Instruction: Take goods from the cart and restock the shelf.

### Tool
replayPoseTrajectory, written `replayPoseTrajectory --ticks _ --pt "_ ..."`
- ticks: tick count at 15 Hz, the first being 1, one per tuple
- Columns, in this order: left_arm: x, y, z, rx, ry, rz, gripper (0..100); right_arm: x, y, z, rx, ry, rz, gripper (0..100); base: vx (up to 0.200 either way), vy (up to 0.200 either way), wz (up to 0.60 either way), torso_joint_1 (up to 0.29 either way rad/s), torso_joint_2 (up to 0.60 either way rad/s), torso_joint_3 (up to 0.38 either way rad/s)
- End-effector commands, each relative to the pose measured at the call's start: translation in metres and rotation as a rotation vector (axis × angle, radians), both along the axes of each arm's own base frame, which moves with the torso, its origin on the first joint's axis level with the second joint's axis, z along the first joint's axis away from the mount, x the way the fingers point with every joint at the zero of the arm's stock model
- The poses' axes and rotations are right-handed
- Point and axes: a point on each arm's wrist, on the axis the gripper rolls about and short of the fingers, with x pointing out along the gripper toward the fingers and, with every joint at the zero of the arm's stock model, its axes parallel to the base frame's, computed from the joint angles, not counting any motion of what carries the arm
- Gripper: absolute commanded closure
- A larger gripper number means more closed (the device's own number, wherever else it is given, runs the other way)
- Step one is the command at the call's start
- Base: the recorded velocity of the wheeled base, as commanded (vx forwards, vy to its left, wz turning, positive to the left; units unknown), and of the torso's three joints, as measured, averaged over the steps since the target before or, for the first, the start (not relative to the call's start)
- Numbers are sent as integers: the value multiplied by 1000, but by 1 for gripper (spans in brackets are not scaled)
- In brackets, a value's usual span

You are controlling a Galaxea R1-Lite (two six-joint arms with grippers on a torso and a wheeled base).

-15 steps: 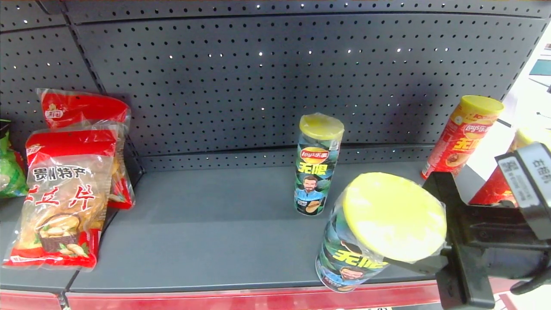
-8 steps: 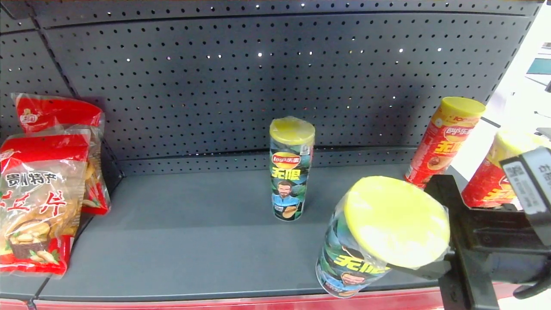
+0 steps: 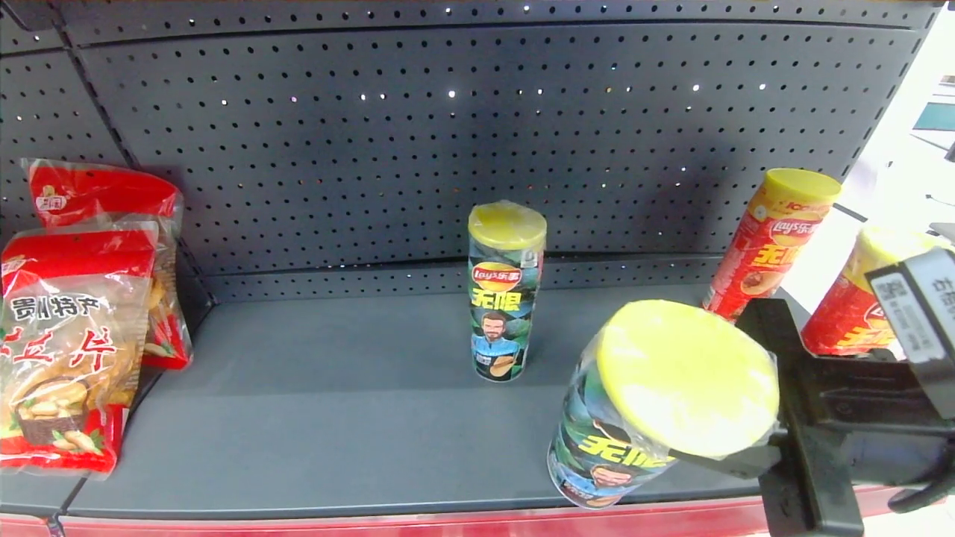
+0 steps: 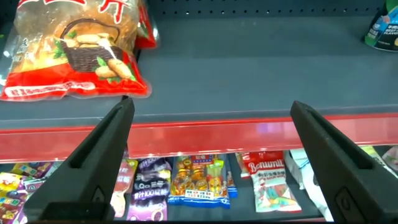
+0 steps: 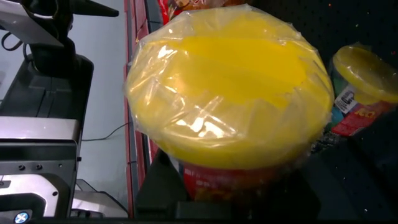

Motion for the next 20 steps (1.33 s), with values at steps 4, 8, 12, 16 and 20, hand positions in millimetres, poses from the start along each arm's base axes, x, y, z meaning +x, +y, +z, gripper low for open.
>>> replayPoseTrajectory --ticks 4,8,12,16,20 --pt "0 0 0 2 0 -1 0 -2 -2 -1 0 0 1 100 0 0 0 0 0 0" --pt "0 0 0 -4 0 -1 0 -2 -2 -1 -1 1 1 100 0 0 0 0 0 0" --pt "0 0 0 2 0 1 0 -2 -3 0 4 -3 -6 100 0 0 0 0 0 0" --pt "0 0 0 -1 2 -8 0 -1 -3 0 6 3 -13 100 0 0 0 0 0 0" --pt "-5 0 73 59 -204 8 0 0 -2 10 32 -7 -16 100 0 0 0 0 0 0"
